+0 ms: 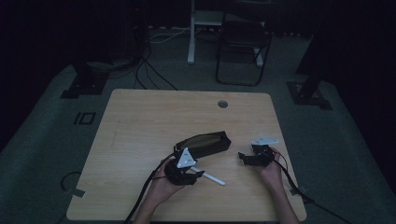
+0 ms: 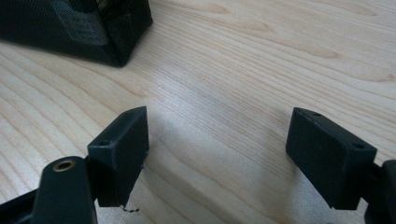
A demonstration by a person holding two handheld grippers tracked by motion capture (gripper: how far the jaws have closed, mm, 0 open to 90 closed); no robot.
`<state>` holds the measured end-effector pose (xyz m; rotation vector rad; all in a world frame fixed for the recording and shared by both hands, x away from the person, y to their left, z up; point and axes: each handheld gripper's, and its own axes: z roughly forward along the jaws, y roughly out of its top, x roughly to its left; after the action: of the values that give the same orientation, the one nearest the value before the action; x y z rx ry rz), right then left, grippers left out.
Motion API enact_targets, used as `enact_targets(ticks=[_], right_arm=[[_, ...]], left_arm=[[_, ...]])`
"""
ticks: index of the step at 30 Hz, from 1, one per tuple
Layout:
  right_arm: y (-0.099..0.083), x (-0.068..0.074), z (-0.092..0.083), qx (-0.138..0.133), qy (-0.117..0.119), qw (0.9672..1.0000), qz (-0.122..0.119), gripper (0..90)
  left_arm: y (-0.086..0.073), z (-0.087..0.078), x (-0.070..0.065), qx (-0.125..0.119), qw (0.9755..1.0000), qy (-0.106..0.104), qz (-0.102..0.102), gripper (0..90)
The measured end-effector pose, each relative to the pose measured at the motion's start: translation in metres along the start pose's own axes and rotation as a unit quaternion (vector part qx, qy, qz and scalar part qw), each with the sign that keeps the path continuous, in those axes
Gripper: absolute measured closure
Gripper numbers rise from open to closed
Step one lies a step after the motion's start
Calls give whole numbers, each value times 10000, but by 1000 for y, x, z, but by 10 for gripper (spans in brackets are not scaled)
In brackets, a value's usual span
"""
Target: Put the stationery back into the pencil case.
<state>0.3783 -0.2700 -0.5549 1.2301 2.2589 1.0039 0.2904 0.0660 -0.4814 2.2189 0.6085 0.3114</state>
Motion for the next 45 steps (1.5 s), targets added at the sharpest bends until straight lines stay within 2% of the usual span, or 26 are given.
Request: enact_targets(ticks=[14,17,25,31,38,45], right_arm=[[0,0,0,2,-9,10000,-2,212],[0,0,0,2,-10,10000,-4,212],[-1,1,-1,-7,16,10000,-9,220],[-1,1,-1,-7,21,10000,-12,220],[-1,1,-1,-6,21,10000,-12,220],[-1,1,-1,-8,22,10000,-13,219]], left_arm=[[3,22,-6,200,9995,-60,226,470],[3,25,-7,210,9995,-81,224,468],[1,39,-9,331,9986,-187,376,454],[-3,49,-10,415,9975,-258,511,395],[-7,58,-3,549,9968,-363,452,314],[-12,66,3,684,9962,-365,393,319]])
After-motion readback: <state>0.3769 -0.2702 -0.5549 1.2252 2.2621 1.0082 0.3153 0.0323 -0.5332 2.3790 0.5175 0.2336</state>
